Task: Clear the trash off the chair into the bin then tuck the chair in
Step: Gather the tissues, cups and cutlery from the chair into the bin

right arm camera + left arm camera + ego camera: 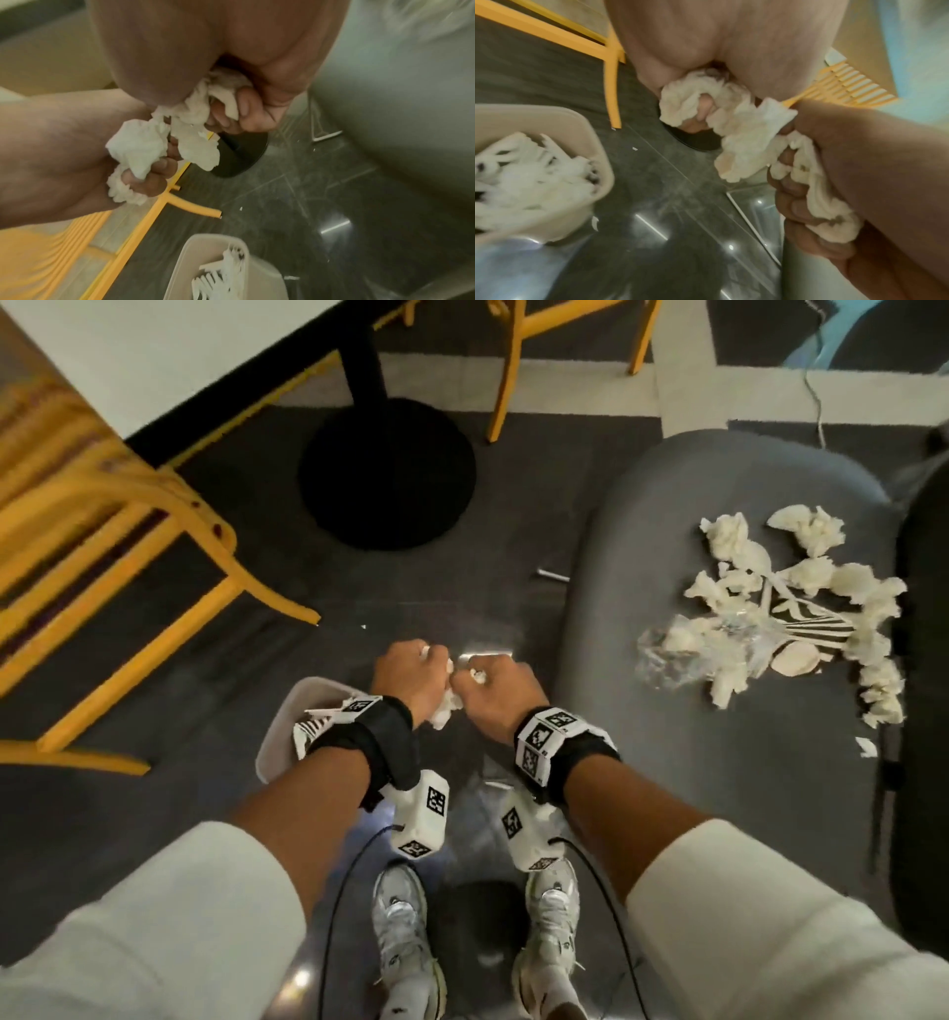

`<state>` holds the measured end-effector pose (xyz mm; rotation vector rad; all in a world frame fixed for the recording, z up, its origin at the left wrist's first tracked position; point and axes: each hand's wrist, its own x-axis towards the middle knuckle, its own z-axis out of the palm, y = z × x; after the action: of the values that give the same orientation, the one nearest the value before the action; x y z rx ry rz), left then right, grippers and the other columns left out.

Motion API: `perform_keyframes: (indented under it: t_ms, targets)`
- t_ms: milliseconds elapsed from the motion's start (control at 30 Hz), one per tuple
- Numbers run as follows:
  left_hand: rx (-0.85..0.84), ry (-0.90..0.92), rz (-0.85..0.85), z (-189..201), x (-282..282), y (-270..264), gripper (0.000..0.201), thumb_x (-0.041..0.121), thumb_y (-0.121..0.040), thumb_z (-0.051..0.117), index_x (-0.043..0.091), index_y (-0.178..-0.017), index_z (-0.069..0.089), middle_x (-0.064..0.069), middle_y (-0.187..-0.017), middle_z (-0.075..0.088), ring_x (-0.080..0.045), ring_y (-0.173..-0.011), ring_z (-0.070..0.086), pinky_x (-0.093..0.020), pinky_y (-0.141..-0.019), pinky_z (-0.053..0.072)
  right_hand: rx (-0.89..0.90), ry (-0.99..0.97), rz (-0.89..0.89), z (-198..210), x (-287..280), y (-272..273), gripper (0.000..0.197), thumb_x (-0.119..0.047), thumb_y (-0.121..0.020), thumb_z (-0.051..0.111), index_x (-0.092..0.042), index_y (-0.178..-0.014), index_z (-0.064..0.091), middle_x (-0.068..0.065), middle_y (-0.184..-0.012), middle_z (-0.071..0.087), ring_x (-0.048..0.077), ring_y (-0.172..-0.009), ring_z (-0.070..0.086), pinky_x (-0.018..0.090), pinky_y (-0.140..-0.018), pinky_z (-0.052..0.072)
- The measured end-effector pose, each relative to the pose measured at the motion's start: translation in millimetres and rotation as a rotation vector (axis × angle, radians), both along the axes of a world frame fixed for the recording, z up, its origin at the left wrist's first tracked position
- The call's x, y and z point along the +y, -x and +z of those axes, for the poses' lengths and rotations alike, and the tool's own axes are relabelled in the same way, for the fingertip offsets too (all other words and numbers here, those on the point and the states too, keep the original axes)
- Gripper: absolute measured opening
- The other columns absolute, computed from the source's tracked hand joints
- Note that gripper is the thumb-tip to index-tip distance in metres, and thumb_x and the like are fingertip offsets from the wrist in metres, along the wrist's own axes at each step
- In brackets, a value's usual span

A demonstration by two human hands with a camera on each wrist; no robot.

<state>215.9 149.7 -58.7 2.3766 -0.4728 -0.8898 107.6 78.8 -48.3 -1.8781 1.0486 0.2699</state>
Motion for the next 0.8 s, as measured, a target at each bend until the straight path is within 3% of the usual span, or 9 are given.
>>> perform_keyframes:
  t_ms: [67, 133, 233, 300, 367, 500, 567, 667, 800]
  targets:
    - [-0.001, -0.078, -0.028, -24.9, 39.5, -32.2, 0.03, 0.025, -0.094, 0.046, 0.004, -0.084, 0.065, -0.022, -0.095, 0.069, -0.04, -0.096, 0.062, -0.035, -0.073, 0.041, 0.049, -0.042, 0.07, -26.7, 31.7, -30.3, 0.046, -0.055, -0.096, 0.044, -0.017, -0.089, 0.069, 0.018, -0.104, 0.074, 0.038, -0.102, 0.067, 0.041, -0.09, 0.054]
    - [0.002, -0.155, -0.019, -51.1, 75.2, -62.4, 0.034, 0.027, -0.097, 0.044, 0.001, -0.096, 0.065, -0.023, -0.104, 0.068, -0.039, -0.1, 0.061, -0.034, -0.076, 0.041, 0.095, -0.092, 0.116, -53.6, 62.4, -60.2, 0.063, -0.064, -0.099, 0.031, -0.013, -0.11, 0.067, 0.02, -0.118, 0.069, 0.04, -0.112, 0.064, 0.042, -0.095, 0.049]
    - [-0.01, -0.218, 0.017, -79.8, 110.4, -95.2, 0.036, 0.029, -0.098, 0.041, 0.004, -0.104, 0.065, -0.017, -0.119, 0.067, -0.036, -0.109, 0.059, -0.035, -0.085, 0.042, 0.101, -0.182, 0.111, -82.9, 97.0, -96.7, 0.06, -0.053, -0.105, 0.024, -0.008, -0.129, 0.057, 0.022, -0.133, 0.06, 0.041, -0.125, 0.055, 0.042, -0.103, 0.042]
    - [-0.017, -0.22, 0.027, -90.2, 124.4, -108.9, 0.028, 0.024, -0.1, 0.041, 0.008, -0.104, 0.065, -0.015, -0.122, 0.065, -0.036, -0.113, 0.058, -0.032, -0.085, 0.041, 0.103, -0.206, 0.167, -100.7, 115.5, -119.2, 0.05, -0.037, -0.108, 0.025, -0.003, -0.136, 0.05, 0.024, -0.139, 0.054, 0.04, -0.13, 0.05, 0.042, -0.108, 0.04]
    - [0.001, -0.219, 0.016, -103.8, 136.1, -117.5, 0.027, 0.02, -0.099, 0.043, 0.007, -0.102, 0.066, -0.017, -0.119, 0.066, -0.037, -0.111, 0.059, -0.034, -0.084, 0.042, 0.124, -0.19, 0.221, -116.9, 130.0, -136.0, 0.045, -0.03, -0.106, 0.032, -0.005, -0.14, 0.048, 0.021, -0.142, 0.053, 0.039, -0.133, 0.049, 0.046, -0.11, 0.041]
    - [0.128, -0.262, 0.026, -130.4, 154.8, -123.4, 0.043, 0.031, -0.1, 0.04, 0.001, -0.118, 0.065, -0.023, -0.127, 0.063, -0.039, -0.117, 0.058, -0.042, -0.099, 0.046, 0.238, -0.213, 0.343, -144.7, 138.8, -150.7, 0.073, -0.035, -0.091, 0.044, -0.017, -0.158, 0.022, 0.014, -0.156, 0.042, 0.034, -0.14, 0.045, 0.047, -0.114, 0.04]
    - [0.133, -0.334, 0.034, -134.7, 160.1, -120.2, 0.046, 0.031, -0.102, 0.036, 0.0, -0.129, 0.057, -0.023, -0.136, 0.056, -0.039, -0.124, 0.052, -0.042, -0.106, 0.04, 0.263, -0.211, 0.306, -153.4, 136.1, -145.8, 0.076, -0.034, -0.088, 0.045, -0.017, -0.158, 0.021, 0.014, -0.156, 0.043, 0.034, -0.139, 0.047, 0.046, -0.114, 0.041]
    - [0.109, -0.326, 0.061, -134.8, 162.9, -113.2, 0.041, 0.026, -0.1, 0.04, 0.007, -0.135, 0.05, -0.022, -0.137, 0.055, -0.04, -0.124, 0.052, -0.041, -0.103, 0.041, 0.203, -0.201, 0.241, -149.8, 126.9, -124.6, 0.054, -0.034, -0.099, 0.042, -0.018, -0.151, 0.039, 0.012, -0.149, 0.051, 0.035, -0.135, 0.051, 0.043, -0.113, 0.041]
    - [0.076, -0.271, -0.029, -126.7, 144.4, -107.9, 0.03, 0.022, -0.096, 0.048, 0.009, -0.12, 0.061, -0.018, -0.122, 0.065, -0.038, -0.112, 0.06, -0.04, -0.095, 0.045, 0.207, -0.174, 0.283, -118.5, 99.2, -91.6, 0.035, -0.024, -0.099, 0.044, -0.014, -0.125, 0.065, 0.015, -0.125, 0.069, 0.036, -0.115, 0.066, 0.039, -0.098, 0.054]
